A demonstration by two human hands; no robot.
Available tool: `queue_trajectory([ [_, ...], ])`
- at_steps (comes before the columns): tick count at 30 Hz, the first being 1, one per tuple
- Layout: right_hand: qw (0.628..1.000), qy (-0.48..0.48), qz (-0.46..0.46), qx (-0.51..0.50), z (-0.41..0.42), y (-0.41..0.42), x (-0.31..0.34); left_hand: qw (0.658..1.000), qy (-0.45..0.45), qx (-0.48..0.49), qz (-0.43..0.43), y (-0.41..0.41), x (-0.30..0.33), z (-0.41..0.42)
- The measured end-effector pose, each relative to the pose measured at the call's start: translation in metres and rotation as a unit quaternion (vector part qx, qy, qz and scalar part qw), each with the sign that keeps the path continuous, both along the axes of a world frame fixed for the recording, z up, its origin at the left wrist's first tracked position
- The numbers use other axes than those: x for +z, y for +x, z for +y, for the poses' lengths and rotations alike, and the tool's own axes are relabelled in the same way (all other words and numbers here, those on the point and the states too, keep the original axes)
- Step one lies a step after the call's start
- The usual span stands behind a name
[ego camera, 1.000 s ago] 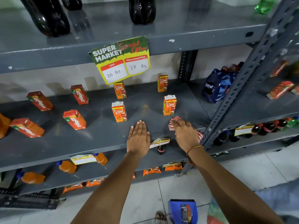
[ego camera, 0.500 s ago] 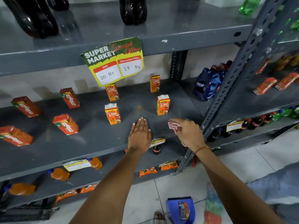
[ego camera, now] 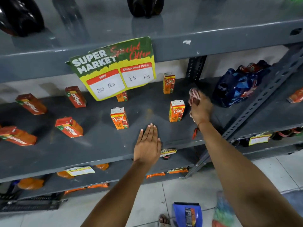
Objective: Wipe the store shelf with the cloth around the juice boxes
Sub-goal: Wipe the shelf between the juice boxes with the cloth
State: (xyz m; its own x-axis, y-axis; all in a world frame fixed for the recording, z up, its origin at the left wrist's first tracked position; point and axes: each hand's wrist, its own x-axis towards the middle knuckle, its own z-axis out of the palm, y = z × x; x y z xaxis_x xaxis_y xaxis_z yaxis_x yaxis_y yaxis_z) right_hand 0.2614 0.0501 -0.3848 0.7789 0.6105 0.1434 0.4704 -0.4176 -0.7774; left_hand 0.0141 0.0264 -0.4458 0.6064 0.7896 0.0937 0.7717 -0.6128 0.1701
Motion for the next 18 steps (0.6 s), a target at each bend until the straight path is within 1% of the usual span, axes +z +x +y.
queue_trajectory([
  [1,1.000,-0.019,-0.020,0.007,0.011,0.007,-0.004,1.000,0.001,0.000,-0.002,0.000,0.000,0.000],
  [3,0.995,-0.049,-0.062,0.063,0.024,0.015,-0.017,1.000,-0.002,0.002,-0.006,0.001,0.000,0.001],
  [5,0.979,-0.102,-0.122,0.127,0.029,0.020,-0.035,1.000,-0.008,0.000,-0.003,0.001,-0.002,0.000],
  [6,0.971,-0.129,-0.143,0.141,0.032,0.024,-0.042,1.000,-0.006,0.000,-0.004,0.001,-0.003,0.000],
  [8,0.968,-0.140,-0.141,0.156,0.045,0.029,-0.042,1.000,-0.004,0.002,-0.015,0.002,-0.003,0.001],
  [11,0.967,-0.111,-0.122,0.196,0.074,0.042,-0.039,1.000,0.000,0.007,-0.031,0.003,-0.004,0.001],
  [14,0.960,-0.113,-0.140,0.214,0.101,0.053,-0.035,0.999,-0.003,0.006,-0.036,0.003,-0.003,0.001],
  [16,0.956,-0.124,-0.144,0.224,0.113,0.053,-0.031,0.999,-0.003,0.009,-0.033,0.003,-0.003,0.000],
  [18,0.953,-0.157,-0.140,0.218,0.122,0.058,-0.030,0.999,-0.007,0.013,-0.031,0.004,-0.003,0.002],
])
